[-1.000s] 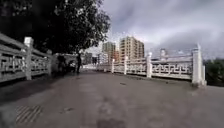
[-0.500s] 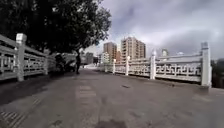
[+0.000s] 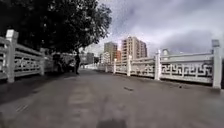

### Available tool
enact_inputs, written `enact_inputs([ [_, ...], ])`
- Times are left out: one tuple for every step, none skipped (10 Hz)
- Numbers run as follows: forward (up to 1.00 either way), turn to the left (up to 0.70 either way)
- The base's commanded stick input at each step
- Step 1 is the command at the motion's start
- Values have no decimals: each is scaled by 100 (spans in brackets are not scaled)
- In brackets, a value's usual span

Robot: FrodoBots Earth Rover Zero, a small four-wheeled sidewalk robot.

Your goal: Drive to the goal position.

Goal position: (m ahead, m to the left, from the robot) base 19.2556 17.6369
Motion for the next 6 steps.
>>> enact_inputs([
  [70, 3],
  [70, 0],
  [70, 0],
  [70, 0],
  [70, 0],
  [70, 0],
])
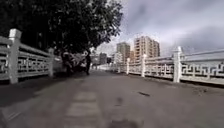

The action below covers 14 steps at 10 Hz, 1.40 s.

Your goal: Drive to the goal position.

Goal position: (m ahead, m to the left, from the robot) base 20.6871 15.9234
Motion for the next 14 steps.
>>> enact_inputs([
  [70, 0],
  [70, 0],
  [70, 0],
  [70, 0],
  [70, 0],
  [70, 0],
  [70, 0],
  [70, 0],
  [70, 0],
  [70, 2],
  [70, 14],
  [70, 14],
  [70, 14],
  [70, 7],
])
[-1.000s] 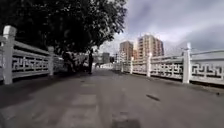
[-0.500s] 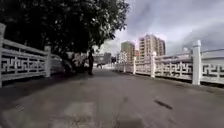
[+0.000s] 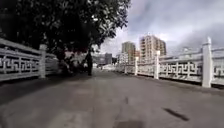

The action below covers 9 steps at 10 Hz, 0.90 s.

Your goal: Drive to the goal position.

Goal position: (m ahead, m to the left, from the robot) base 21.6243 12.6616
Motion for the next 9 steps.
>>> enact_inputs([
  [70, 2],
  [70, 0],
  [70, 0],
  [70, 0],
  [70, 0],
  [70, 0],
  [70, 0],
  [70, 0],
  [70, 0],
])
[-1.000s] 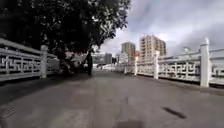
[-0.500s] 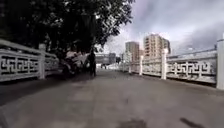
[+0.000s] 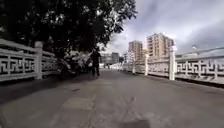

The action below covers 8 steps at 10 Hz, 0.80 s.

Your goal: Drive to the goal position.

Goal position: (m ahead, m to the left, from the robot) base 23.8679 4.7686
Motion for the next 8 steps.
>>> enact_inputs([
  [70, 0],
  [70, 0],
  [70, 0],
  [70, 0],
  [70, 0],
  [70, 0],
  [70, 0],
  [70, 0],
])
